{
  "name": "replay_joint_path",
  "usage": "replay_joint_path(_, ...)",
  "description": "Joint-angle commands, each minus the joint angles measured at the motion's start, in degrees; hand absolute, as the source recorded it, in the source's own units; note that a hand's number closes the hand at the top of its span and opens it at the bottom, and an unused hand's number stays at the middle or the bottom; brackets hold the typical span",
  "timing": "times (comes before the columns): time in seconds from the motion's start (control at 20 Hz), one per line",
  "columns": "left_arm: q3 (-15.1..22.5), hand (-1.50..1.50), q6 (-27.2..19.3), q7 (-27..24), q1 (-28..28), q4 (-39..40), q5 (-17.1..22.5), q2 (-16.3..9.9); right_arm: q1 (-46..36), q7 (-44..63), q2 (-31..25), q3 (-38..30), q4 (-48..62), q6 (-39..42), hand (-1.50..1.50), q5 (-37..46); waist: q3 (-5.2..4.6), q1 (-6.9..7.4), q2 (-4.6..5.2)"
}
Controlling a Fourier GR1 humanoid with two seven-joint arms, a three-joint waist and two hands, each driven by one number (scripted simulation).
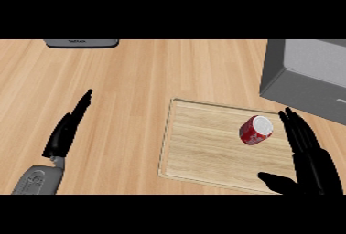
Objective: Pick the can from the tray and place it in the cardboard box
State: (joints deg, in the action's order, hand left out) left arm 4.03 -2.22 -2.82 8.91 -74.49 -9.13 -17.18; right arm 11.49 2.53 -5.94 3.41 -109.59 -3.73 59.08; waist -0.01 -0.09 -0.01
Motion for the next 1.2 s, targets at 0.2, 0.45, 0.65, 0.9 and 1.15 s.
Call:
replay_joint_path(0.2,-1.8,0.00,1.5,-1.1,-1.6,-1.2,-3.4,2.8,-1.2,-2.0,1.0,0.2,4.6,-2.4,-1.50,0.4,0.02,-0.02,-0.01)
replay_joint_path(0.45,-2.3,0.00,1.9,2.4,-2.1,-4.2,-4.0,3.6,-6.7,-0.6,1.5,0.5,9.4,-0.6,-1.50,0.7,0.02,0.11,-0.02)
replay_joint_path(0.65,-2.7,0.00,3.0,4.9,-0.1,-5.1,-4.6,4.0,-10.0,-1.1,2.9,0.9,14.6,-3.3,-1.50,1.5,0.03,0.15,-0.01)
replay_joint_path(0.9,-5.8,0.00,5.3,0.0,-1.0,-1.6,-3.6,3.3,-8.5,-4.0,-0.2,-2.3,13.8,-2.5,-1.50,-1.9,0.02,0.03,-0.01)
replay_joint_path(1.15,-4.9,0.00,2.8,-1.9,-0.5,0.4,-6.4,5.2,-6.6,-4.1,2.0,0.7,15.0,-3.4,1.50,-0.9,0.01,-0.09,0.00)
